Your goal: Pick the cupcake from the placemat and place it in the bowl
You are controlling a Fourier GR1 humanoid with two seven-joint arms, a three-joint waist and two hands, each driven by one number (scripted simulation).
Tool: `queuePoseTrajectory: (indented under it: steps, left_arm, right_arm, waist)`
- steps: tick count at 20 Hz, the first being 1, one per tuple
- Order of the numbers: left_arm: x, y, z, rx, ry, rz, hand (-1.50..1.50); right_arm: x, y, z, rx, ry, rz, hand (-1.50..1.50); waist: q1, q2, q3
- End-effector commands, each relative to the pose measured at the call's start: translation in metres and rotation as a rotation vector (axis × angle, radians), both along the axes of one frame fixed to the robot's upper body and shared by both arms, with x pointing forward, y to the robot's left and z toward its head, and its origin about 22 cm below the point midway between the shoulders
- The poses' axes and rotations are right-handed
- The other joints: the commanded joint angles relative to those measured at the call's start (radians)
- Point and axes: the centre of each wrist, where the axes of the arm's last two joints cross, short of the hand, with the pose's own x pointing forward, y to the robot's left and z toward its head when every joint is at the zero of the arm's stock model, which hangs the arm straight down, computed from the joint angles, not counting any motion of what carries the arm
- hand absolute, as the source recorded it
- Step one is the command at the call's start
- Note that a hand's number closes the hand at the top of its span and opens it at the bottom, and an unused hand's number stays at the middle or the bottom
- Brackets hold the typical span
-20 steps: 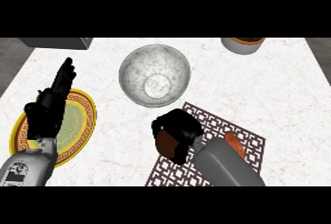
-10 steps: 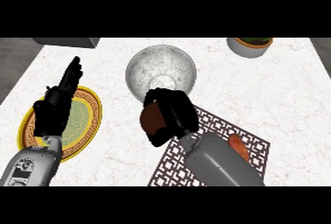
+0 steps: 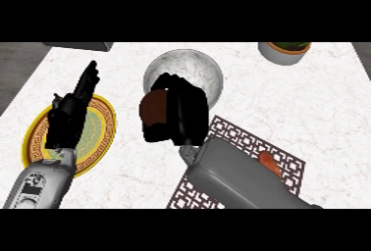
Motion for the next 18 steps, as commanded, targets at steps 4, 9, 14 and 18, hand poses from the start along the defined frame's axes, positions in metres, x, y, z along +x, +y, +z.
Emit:
queuePoseTrajectory:
  steps: [4,9,14,18]
  left_arm:
    - [0.011,0.003,0.018,-0.004,-0.025,0.013,0.0]
    - [0.006,0.003,0.009,0.003,-0.018,0.027,0.0]
    - [0.008,0.007,0.004,0.002,-0.024,0.046,0.0]
    - [0.003,0.017,0.001,0.012,-0.022,0.057,0.0]
  right_arm:
    - [0.013,0.027,0.02,0.111,-0.062,-0.206,1.5]
    - [0.039,0.026,0.025,0.145,-0.126,-0.277,1.5]
    - [0.063,0.018,-0.001,-0.018,-0.193,-0.361,1.5]
    - [0.085,0.001,-0.022,-0.191,-0.18,-0.45,1.5]
  waist:
    - [-0.01,0.015,0.002]
    - [-0.021,0.022,0.003]
    - [-0.049,0.021,0.003]
    - [-0.053,0.021,0.003]
